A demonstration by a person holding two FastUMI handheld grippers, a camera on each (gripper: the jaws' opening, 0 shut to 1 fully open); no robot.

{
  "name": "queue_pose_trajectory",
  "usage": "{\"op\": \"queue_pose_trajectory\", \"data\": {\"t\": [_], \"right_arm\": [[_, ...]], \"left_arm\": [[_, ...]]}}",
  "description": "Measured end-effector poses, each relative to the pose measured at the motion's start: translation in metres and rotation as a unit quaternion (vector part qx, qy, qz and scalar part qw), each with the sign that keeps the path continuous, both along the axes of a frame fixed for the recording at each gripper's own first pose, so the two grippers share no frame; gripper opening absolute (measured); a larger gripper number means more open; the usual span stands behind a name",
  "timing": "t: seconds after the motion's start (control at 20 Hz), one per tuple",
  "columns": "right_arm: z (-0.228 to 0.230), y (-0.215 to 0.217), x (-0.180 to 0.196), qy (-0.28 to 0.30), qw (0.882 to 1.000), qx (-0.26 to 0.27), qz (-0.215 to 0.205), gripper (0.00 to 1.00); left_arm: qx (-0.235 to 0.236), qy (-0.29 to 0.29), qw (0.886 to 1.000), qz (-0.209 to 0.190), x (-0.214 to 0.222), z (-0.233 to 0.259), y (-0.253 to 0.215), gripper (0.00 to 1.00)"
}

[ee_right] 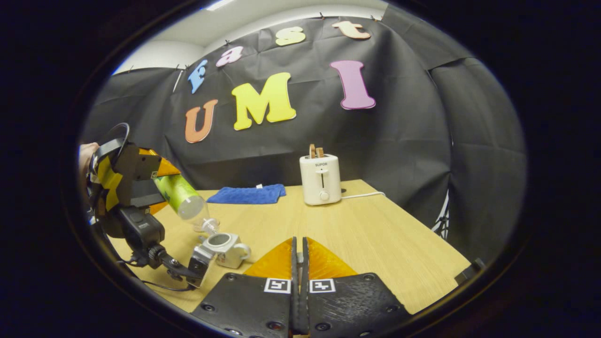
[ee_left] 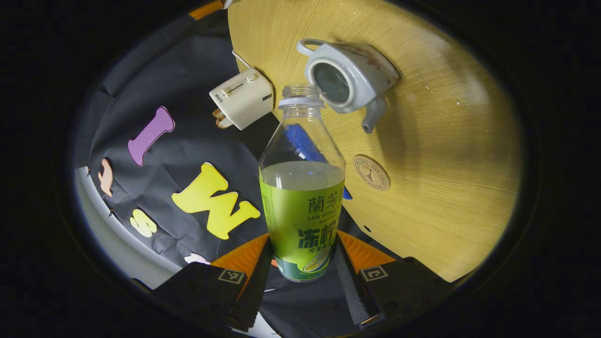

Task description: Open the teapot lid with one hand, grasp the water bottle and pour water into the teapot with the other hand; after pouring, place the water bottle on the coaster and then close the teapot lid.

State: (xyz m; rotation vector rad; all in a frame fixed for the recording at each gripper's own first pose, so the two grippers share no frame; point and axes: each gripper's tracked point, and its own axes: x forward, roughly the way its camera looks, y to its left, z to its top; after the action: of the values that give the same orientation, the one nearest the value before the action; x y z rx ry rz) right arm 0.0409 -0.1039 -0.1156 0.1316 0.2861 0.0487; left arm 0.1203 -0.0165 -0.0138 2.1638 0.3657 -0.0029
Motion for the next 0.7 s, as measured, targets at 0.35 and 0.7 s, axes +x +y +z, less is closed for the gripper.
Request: {"op": "queue_pose_trajectory", "data": {"t": [0.35, 0.7], "right_arm": [[0.01, -0.001, -0.001, -0.007, 1.0, -0.001, -0.005, 0.0], [0.023, 0.019, -0.001, -0.012, 1.0, -0.006, 0.009, 0.0]], "left_arm": [[-0.158, -0.006, 0.987, 0.024, -0.007, -0.02, 0.025, 0.74], [-0.401, 0.01, 0.912, 0.078, -0.027, -0.048, 0.046, 0.75]]}}
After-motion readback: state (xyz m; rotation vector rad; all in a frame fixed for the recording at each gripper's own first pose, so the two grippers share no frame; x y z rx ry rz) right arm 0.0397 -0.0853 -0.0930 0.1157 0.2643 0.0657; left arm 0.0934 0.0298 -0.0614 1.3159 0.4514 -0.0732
